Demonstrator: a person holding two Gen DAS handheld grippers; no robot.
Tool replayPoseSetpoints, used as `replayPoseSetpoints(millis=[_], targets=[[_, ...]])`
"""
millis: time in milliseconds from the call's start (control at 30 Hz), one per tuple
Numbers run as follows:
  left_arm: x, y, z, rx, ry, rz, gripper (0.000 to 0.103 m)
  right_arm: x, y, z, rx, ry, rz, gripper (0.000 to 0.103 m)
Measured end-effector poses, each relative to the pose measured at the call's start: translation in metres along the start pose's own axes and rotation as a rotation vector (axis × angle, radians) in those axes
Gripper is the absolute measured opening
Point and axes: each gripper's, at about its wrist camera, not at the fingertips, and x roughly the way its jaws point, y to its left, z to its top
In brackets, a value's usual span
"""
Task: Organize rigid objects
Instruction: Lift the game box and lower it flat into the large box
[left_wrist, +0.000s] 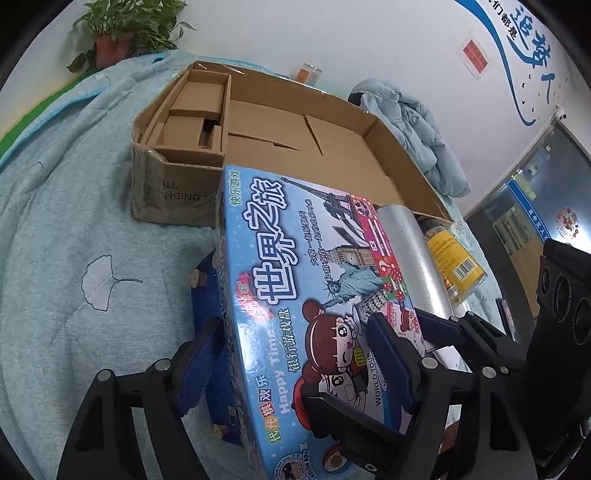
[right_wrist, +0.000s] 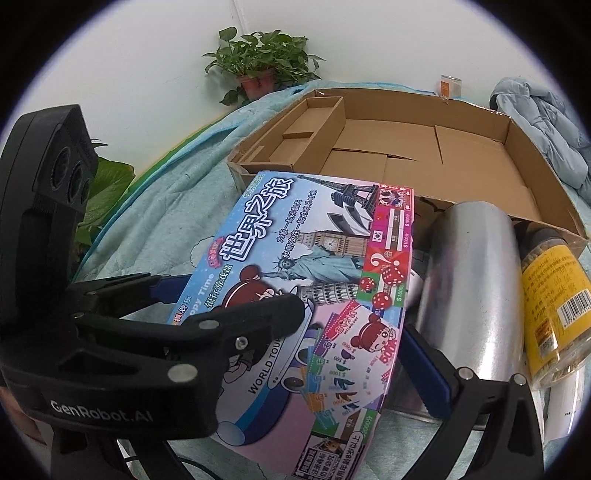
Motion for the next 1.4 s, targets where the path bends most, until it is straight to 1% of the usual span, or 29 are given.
replayPoseSetpoints(millis=[100,200,333,533,633,900,1033,1200,1400], targets=[[-0.009,-0.006,-0.002,0.021,-0.036,0.008,0.071,-0.004,0.001,0.001,0.003,-0.007,-0.004,0.103],[-0.021,-0.018,-0.002,0.055,-0.083,0.035,0.071,-0.011,0.003,0.001,0.002,-0.039,-0.020,0.103],[-0.032,-0.029,0.002,0.077,-0.128,0.056,0.069,-0.018,0.005,0.004,0.001,-0.084,-0.029,0.103],[-0.048,-0.043,0.012,0.115,-0.198,0.066,0.069,-0.027,0.003,0.011,0.002,-0.142,-0.041,0.101],[-0.054,-0.051,0.022,0.137,-0.231,0.060,0.069,-0.034,0.005,0.020,-0.007,-0.176,-0.062,0.101],[-0.074,-0.069,0.067,0.191,-0.335,0.039,0.069,-0.054,-0.001,0.057,-0.048,-0.281,-0.099,0.101],[-0.082,-0.079,0.097,0.220,-0.375,0.035,0.069,-0.061,-0.004,0.079,-0.061,-0.328,-0.116,0.101],[-0.084,-0.087,0.135,0.227,-0.395,0.040,0.069,-0.059,-0.012,0.106,-0.060,-0.336,-0.116,0.100],[-0.069,-0.088,0.183,0.215,-0.379,0.043,0.069,-0.047,-0.021,0.138,-0.060,-0.317,-0.118,0.099]])
